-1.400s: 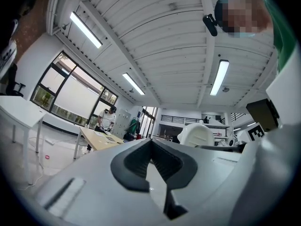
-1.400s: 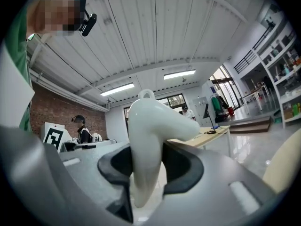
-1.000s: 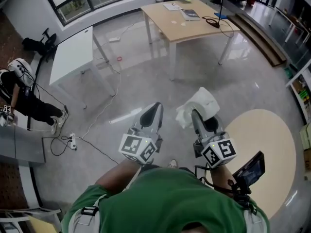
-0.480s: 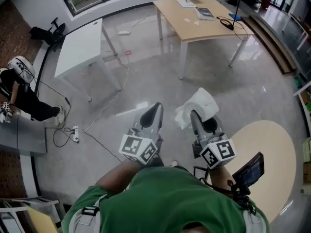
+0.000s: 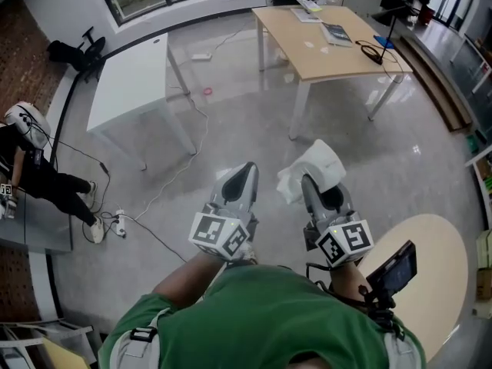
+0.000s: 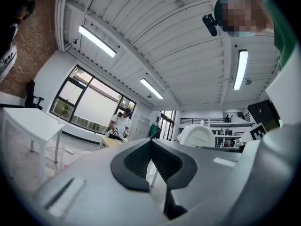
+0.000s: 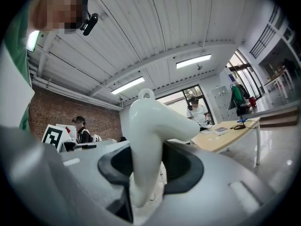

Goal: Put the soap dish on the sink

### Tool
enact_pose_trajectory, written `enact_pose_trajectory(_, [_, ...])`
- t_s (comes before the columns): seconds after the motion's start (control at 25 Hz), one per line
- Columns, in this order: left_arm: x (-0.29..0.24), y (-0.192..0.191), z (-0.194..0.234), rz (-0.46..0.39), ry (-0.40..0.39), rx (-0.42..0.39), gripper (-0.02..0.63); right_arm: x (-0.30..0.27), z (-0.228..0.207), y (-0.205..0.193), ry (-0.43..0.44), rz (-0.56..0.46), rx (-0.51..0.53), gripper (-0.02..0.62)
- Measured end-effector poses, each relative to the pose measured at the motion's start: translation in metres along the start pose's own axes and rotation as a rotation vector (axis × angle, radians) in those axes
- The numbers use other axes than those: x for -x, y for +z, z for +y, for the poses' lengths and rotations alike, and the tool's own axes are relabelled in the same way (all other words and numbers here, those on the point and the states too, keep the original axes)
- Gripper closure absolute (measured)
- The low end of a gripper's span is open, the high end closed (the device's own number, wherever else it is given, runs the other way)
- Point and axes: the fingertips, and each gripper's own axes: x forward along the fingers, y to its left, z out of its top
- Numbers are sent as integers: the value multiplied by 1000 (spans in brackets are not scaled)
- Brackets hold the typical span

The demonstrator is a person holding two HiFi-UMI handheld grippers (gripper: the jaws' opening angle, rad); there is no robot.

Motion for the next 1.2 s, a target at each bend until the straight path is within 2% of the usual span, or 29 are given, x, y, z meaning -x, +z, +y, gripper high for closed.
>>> enact_pose_trajectory(0.4, [-15,11,79,9,0,25,600,-76,22,-12,-7,20,18,451])
enact_pose_trajectory(0.72, [-17,11,121,23,29,47,600,-117,36,-22,10,51,15,451])
enact_pose_trajectory(0.96, [-33,11,144,21,67,44,600,-148,25,-26,32,59,4,451])
enact_pose_trajectory(1.2, [-74,9,163,35,104,33,600,-184,-7,-17,50,41,-6,451])
